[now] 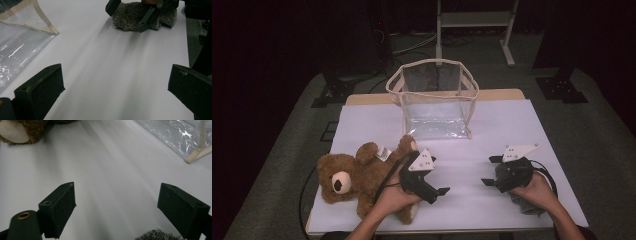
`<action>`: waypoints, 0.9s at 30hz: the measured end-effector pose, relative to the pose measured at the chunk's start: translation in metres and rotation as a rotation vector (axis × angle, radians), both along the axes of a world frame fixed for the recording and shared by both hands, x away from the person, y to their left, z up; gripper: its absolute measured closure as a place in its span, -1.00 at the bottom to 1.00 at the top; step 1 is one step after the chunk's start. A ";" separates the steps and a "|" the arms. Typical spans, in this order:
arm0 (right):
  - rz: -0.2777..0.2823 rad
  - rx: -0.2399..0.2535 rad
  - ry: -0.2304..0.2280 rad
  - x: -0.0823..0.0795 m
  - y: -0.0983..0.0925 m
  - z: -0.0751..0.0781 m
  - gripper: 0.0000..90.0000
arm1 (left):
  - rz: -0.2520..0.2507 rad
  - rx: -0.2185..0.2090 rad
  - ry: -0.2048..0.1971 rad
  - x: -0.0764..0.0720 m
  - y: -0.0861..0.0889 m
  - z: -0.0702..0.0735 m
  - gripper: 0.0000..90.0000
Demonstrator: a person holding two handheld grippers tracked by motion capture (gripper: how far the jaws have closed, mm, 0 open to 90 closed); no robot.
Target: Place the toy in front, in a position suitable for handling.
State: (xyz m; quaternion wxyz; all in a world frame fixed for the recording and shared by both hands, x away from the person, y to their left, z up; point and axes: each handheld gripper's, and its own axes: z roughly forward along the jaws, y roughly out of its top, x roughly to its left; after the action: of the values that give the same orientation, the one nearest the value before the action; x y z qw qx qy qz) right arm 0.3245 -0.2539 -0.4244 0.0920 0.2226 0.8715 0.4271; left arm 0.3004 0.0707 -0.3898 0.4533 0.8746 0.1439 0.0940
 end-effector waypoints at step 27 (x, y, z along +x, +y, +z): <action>0.040 -0.002 0.017 -0.003 0.009 -0.001 -0.70 | -0.029 0.090 -0.127 0.007 0.062 0.077 -0.89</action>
State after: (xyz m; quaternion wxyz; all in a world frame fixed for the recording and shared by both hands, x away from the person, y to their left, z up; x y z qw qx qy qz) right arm 0.3216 -0.2448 -0.4254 0.0762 0.2087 0.8769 0.4262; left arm 0.3072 0.1323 -0.3126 0.4231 0.8884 0.0980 0.1489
